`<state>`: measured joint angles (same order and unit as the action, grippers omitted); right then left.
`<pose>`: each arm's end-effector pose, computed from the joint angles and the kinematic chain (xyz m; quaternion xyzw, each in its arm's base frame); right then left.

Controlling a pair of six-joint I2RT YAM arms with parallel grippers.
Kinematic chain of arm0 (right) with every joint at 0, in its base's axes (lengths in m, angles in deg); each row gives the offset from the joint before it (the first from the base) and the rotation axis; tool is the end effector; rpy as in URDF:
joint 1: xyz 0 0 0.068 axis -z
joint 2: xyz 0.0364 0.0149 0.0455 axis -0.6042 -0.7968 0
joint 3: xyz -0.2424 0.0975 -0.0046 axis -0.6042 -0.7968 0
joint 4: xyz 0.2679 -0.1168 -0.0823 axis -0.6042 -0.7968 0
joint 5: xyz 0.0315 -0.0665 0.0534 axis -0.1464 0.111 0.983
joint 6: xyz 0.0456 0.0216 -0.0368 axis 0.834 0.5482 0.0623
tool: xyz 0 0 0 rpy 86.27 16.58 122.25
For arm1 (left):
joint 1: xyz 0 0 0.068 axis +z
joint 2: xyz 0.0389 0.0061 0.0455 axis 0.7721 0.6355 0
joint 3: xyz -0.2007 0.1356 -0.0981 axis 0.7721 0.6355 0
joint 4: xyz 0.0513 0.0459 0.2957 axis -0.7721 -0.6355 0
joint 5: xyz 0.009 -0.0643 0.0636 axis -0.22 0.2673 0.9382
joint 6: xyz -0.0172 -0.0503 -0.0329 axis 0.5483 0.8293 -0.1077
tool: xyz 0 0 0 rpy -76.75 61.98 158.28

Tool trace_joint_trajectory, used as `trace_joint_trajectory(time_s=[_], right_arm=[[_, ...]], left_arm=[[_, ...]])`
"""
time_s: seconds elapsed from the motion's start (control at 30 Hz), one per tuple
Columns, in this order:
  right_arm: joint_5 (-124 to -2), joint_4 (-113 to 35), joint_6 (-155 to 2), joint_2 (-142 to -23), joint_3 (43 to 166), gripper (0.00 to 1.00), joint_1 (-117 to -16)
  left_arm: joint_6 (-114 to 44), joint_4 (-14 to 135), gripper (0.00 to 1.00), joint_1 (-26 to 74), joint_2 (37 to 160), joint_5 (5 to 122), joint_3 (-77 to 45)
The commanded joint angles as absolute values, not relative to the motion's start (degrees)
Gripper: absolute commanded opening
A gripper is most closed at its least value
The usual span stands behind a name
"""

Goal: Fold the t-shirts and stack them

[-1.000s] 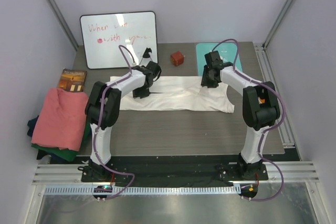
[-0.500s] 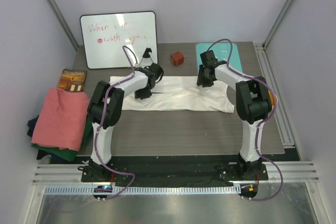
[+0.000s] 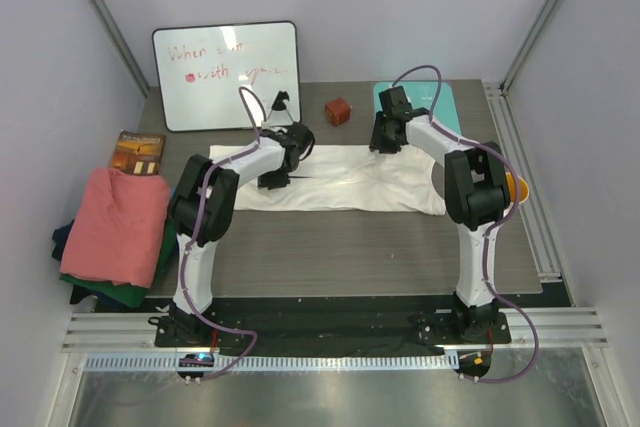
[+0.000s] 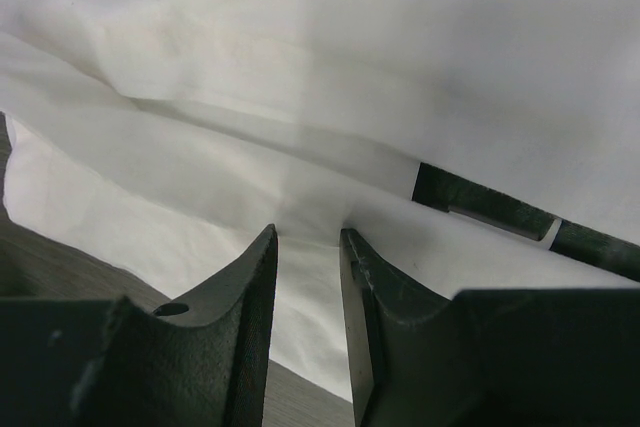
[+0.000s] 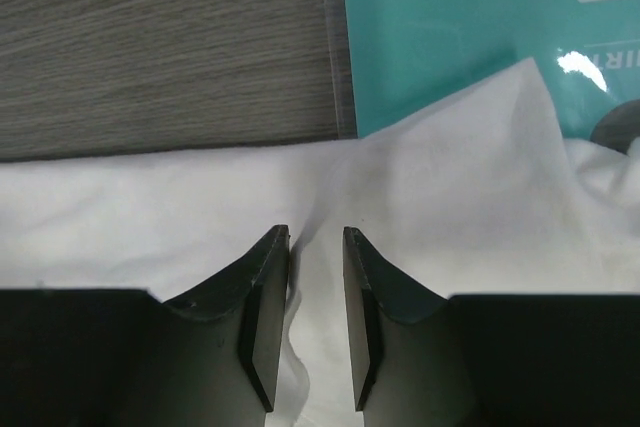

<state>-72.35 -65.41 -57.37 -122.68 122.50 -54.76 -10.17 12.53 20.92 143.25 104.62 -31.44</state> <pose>0.4827 0.1510 0.1454 0.0755 0.9506 0.0948 0.2859 0.3993 -0.1974 0.1119 -0.0845 0.9517 0.1851 0.2300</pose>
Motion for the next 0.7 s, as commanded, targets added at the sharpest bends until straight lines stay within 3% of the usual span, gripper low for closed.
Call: trace_joint_trajectory(time_s=[0.0, 0.17, 0.43, 0.67], right_arm=[[-71.0, -63.3, -55.5, -124.7, 127.3, 0.34, -55.1], [-68.1, -63.3, -53.4, -127.1, 132.1, 0.32, -55.1], [-67.6, -65.2, -54.4, -125.8, 140.2, 0.32, -55.0], [-69.5, -66.4, -58.3, -111.6, 126.7, 0.32, -55.1]], left_arm=[[-9.5, 15.1, 0.33, 21.3, 146.8, 101.7, -28.0], [-9.4, 15.4, 0.34, 21.3, 146.2, 101.9, -26.9], [-9.5, 15.6, 0.55, 21.3, 144.5, 104.3, -26.0], [-9.6, 14.1, 0.60, 21.3, 137.3, 106.2, -27.2]])
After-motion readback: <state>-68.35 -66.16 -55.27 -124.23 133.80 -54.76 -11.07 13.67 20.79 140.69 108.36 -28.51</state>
